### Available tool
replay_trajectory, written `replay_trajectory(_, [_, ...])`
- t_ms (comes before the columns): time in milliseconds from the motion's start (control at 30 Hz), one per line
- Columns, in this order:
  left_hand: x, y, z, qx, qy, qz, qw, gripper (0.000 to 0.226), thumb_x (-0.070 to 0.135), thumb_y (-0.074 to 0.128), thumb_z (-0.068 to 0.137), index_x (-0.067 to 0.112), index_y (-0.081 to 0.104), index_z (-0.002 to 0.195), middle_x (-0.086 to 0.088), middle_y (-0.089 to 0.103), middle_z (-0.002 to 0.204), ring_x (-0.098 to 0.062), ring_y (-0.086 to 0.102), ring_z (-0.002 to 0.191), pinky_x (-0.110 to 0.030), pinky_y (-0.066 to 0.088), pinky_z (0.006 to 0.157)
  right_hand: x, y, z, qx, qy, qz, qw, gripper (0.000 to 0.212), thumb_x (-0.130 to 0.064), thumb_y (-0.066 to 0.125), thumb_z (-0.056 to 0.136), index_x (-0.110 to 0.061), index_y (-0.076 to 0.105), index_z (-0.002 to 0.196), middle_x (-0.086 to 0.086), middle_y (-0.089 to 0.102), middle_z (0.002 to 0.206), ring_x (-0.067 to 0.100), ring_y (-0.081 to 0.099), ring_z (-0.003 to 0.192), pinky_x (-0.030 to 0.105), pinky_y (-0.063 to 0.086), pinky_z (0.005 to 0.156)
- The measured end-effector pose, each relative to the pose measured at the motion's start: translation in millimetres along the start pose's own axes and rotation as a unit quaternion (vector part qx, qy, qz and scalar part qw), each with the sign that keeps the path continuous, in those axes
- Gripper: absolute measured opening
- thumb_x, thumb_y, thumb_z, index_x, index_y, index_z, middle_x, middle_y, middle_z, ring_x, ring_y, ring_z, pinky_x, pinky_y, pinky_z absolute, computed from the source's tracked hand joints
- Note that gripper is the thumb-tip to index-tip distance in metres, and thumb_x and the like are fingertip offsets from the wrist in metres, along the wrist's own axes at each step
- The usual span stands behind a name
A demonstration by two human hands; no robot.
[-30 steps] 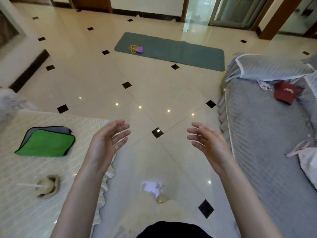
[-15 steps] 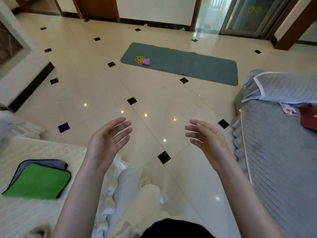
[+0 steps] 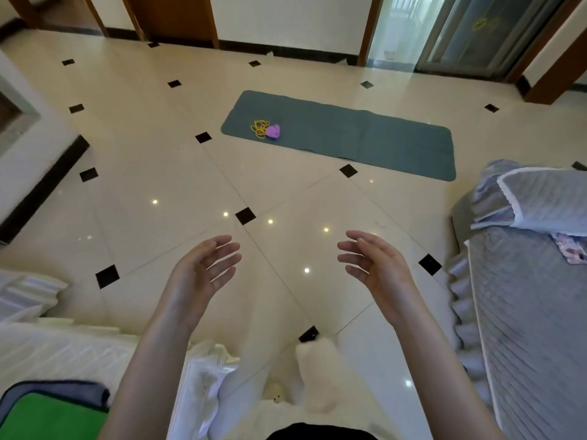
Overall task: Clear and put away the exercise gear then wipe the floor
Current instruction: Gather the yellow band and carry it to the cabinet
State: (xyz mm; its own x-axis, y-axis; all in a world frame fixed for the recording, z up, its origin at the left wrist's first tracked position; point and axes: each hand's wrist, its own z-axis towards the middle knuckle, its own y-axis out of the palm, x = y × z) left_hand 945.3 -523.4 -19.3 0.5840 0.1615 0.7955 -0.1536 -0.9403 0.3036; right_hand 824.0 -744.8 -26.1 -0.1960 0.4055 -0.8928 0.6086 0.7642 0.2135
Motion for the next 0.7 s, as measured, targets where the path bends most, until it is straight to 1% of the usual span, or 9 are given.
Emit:
replay_trajectory(133, [18,25,63,0.016,-0.004,0.004,1.000,0.023,0.017,0.041,0.095,0.012,0.064,0.095,-0.004,0.070,0.093,-0.018,0.066,0.087,-0.029,0.048,0.082,-25,-4,71,0.009,0.011,-0.006,1.000,0.020,-0.012,0.046,0.096,-0.013,0.065,0.102,0.004,0.071,0.089,0.013,0.067,0.076,0.023,0.052,0.067])
replay_trajectory(233, [35,53,116,0.026,-0.005,-0.017,1.000,0.023,0.018,0.042,0.095,0.012,0.065,0.094,-0.003,0.072,0.089,-0.018,0.066,0.088,-0.030,0.046,0.085,-50,-9,133,0.010,0.009,-0.016,1.000,0.021,-0.012,0.045,0.096,-0.014,0.065,0.102,0.002,0.071,0.088,0.012,0.067,0.075,0.023,0.052,0.069])
replay_trajectory(367, [67,101,185,0.027,0.002,-0.042,0.999,0.022,0.018,0.043,0.094,0.013,0.065,0.093,-0.002,0.072,0.088,-0.015,0.069,0.081,-0.030,0.046,0.085,-91,-11,213,0.004,0.009,-0.029,1.000,0.021,-0.012,0.045,0.096,-0.014,0.065,0.101,0.003,0.071,0.089,0.013,0.067,0.075,0.025,0.052,0.071])
replay_trajectory(467, [89,130,224,0.026,0.014,-0.050,0.998,0.022,0.018,0.043,0.094,0.013,0.065,0.094,-0.001,0.072,0.088,-0.017,0.066,0.087,-0.029,0.048,0.084,-117,-9,262,-0.013,0.014,-0.040,0.999,0.021,-0.013,0.045,0.097,-0.014,0.065,0.100,0.004,0.071,0.089,0.013,0.067,0.074,0.024,0.052,0.070])
replay_trajectory(600, [116,160,276,0.037,0.020,-0.043,0.998,0.022,0.018,0.043,0.095,0.013,0.064,0.095,-0.004,0.069,0.095,-0.018,0.064,0.091,-0.028,0.048,0.084,-149,-3,327,-0.029,0.021,-0.049,0.998,0.020,-0.013,0.045,0.096,-0.014,0.065,0.100,0.004,0.071,0.088,0.012,0.067,0.073,0.021,0.052,0.066])
replay_trajectory(700, [133,171,314,0.042,0.019,-0.033,0.998,0.022,0.018,0.042,0.095,0.012,0.064,0.096,-0.004,0.069,0.096,-0.019,0.064,0.092,-0.029,0.048,0.083,-166,4,373,-0.036,0.030,-0.050,0.998,0.020,-0.013,0.046,0.096,-0.015,0.065,0.100,0.004,0.071,0.088,0.013,0.067,0.074,0.021,0.052,0.067])
